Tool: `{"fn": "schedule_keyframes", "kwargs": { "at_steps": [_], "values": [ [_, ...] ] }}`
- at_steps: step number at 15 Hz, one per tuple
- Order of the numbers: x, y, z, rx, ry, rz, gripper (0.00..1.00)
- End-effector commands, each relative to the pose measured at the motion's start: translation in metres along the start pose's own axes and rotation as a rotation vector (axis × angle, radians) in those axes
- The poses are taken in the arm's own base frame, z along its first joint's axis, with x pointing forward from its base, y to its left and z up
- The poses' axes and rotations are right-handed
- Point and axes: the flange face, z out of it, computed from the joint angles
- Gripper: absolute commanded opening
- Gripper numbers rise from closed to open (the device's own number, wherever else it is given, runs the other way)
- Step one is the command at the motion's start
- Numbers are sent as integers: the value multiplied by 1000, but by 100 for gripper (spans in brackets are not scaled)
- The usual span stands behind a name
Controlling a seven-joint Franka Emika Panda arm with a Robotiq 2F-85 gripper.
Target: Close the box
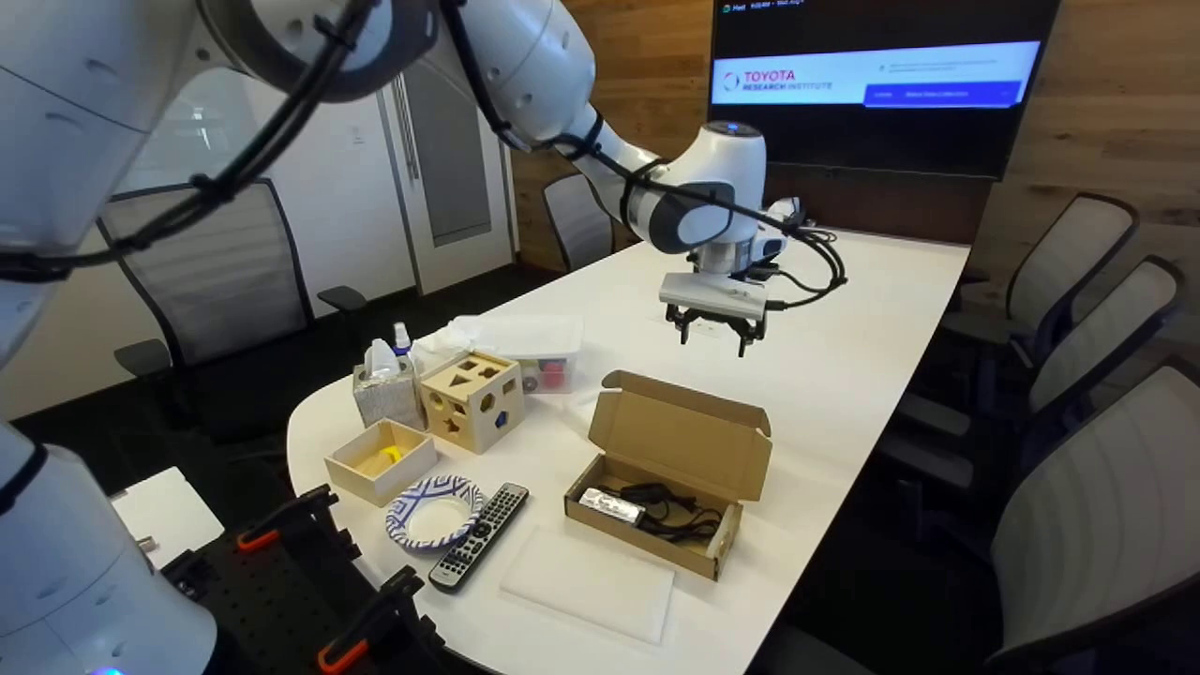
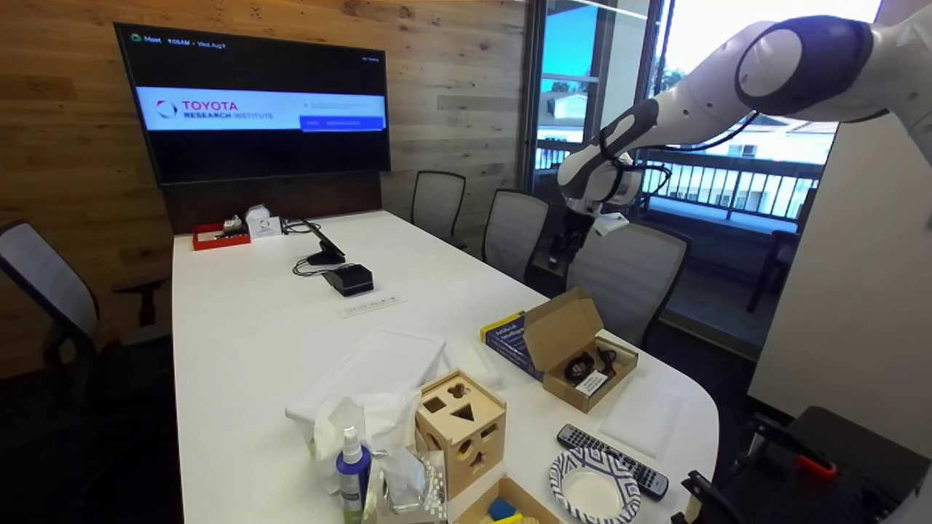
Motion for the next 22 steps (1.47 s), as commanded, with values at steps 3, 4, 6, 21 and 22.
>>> {"fn": "schedule_keyframes", "kwargs": {
  "at_steps": [3, 4, 6, 21, 22],
  "values": [
    [15, 6, 59, 106, -30, -11, 100],
    [15, 6, 67, 119, -43, -10, 100],
    [14, 8, 77, 133, -69, -4, 100],
    [-19, 1, 126, 327, -340, 49, 100],
    [-20, 1, 125, 324, -348, 55, 100]
  ]
}}
